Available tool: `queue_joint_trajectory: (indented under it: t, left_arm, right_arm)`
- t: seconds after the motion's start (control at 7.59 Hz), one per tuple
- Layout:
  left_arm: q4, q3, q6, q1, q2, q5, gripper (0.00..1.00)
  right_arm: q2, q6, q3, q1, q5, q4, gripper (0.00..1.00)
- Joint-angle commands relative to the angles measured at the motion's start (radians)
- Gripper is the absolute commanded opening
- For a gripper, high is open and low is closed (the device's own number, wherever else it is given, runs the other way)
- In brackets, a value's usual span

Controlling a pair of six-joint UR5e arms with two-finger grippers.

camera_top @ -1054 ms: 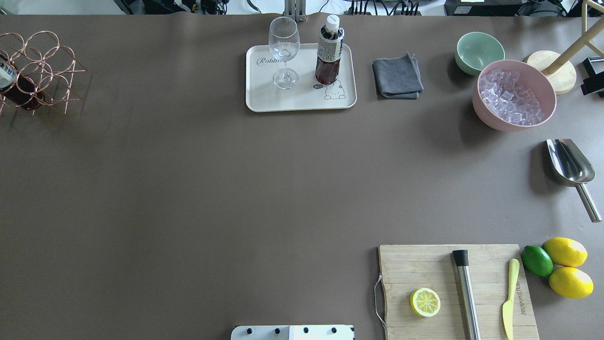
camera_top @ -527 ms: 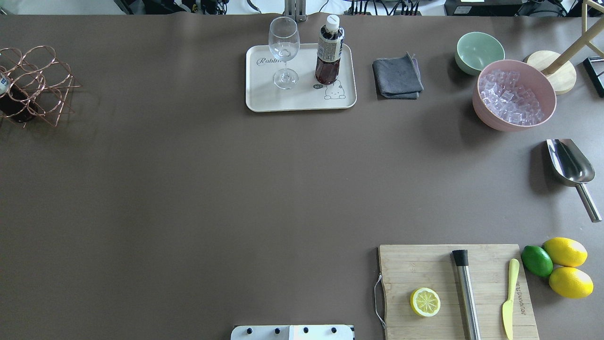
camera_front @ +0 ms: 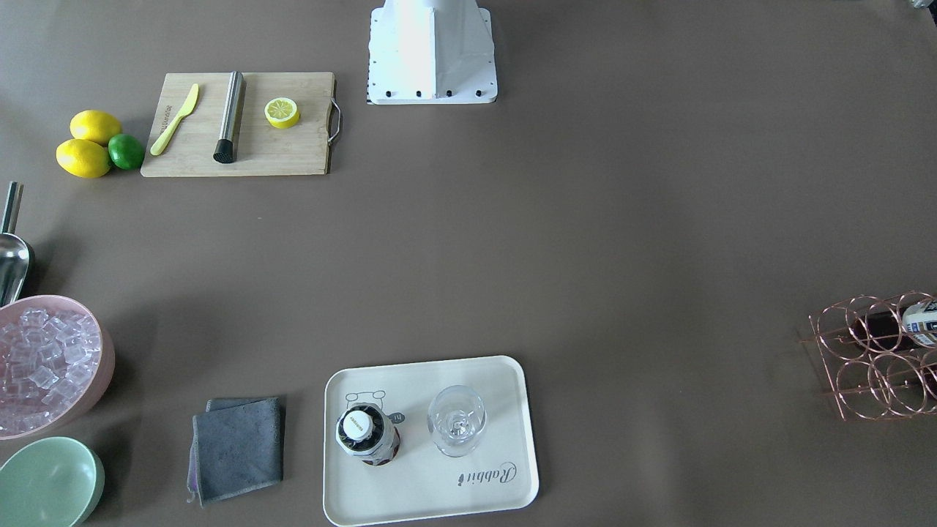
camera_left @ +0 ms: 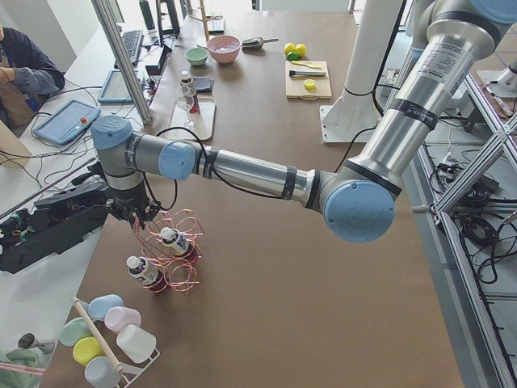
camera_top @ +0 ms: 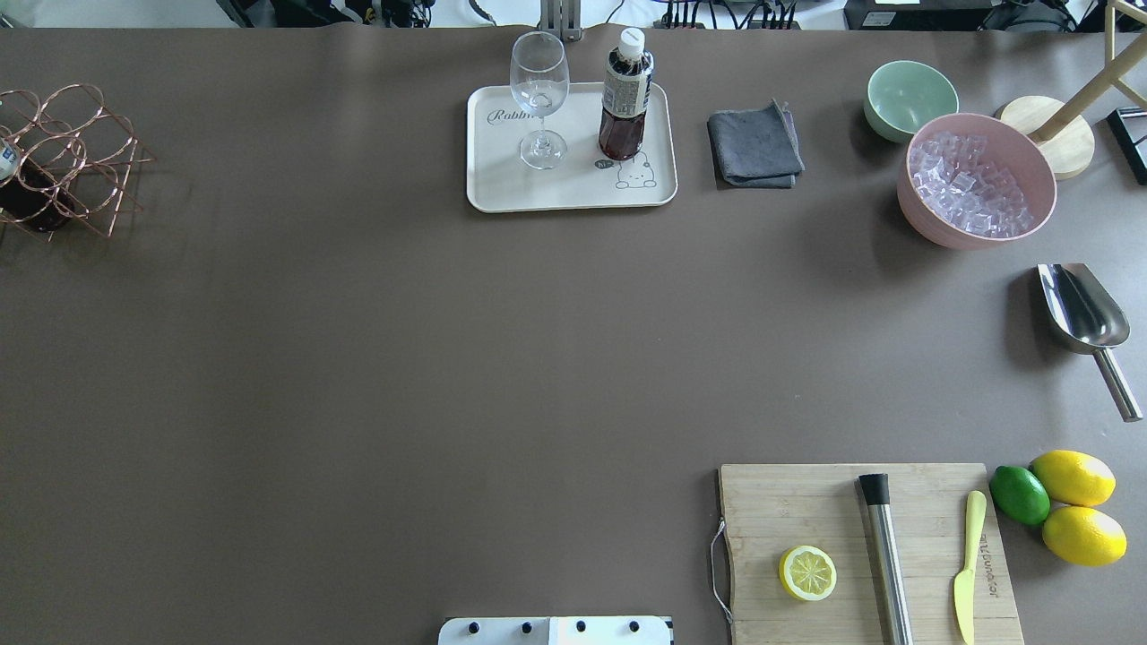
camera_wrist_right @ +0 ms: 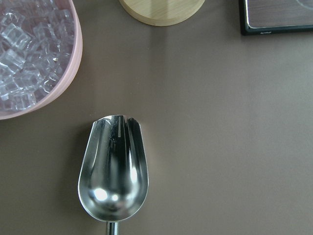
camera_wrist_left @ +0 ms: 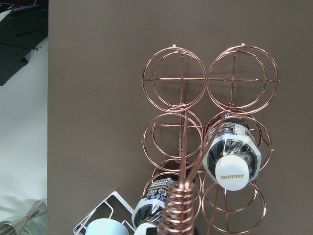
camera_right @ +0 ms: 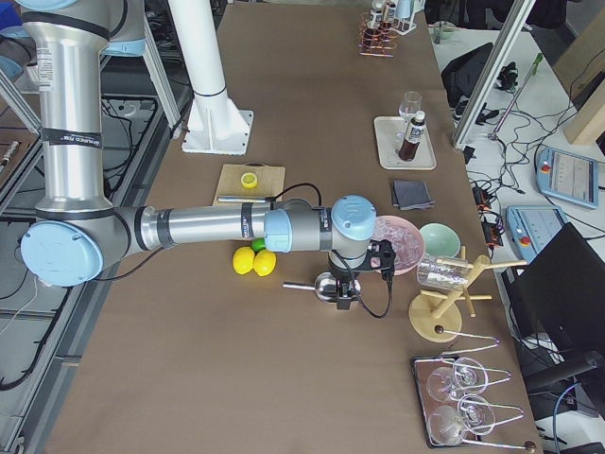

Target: Take tea from basket to plate

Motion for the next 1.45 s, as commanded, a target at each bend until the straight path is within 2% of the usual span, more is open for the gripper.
queue_joint_trajectory:
  t: [0.0, 0.13, 0.26, 0.4, 0.66, 1.05, 1.32]
  left_arm:
    - [0.004, -0.011, -0.001, 0.0, -0.001, -0.001, 0.0]
    - [0.013, -0.03, -0.005, -0.001, 0.001, -0.002, 0.0]
    - [0.019, -0.045, -0.015, -0.001, 0.005, -0.002, 0.17]
    - [0.037, -0.05, -0.096, -0.004, 0.007, -0.005, 0.99]
    - [0.068, -0.085, -0.123, -0.009, 0.013, -0.003, 0.98]
    - [0.366, -0.25, -0.294, -0.028, 0.02, -0.009, 0.98]
    - [0.384, -0.344, -0.412, -0.028, 0.112, -0.049, 0.98]
  right_arm:
    - [-0.005, 0.024, -0.008, -0.005, 0.012, 0.001, 1.0]
    - [-0.006, 0.022, -0.006, -0.003, 0.012, 0.002, 1.0]
    - [-0.006, 0.021, -0.005, -0.003, 0.012, 0.001, 1.0]
    - [-0.006, 0.022, -0.003, -0.003, 0.012, 0.001, 1.0]
    - [-0.008, 0.022, 0.0, -0.003, 0.012, 0.001, 1.0]
    - [-0.008, 0.022, 0.0, -0.003, 0.012, 0.001, 1.0]
    - [-0.008, 0.024, -0.002, -0.003, 0.012, 0.002, 1.0]
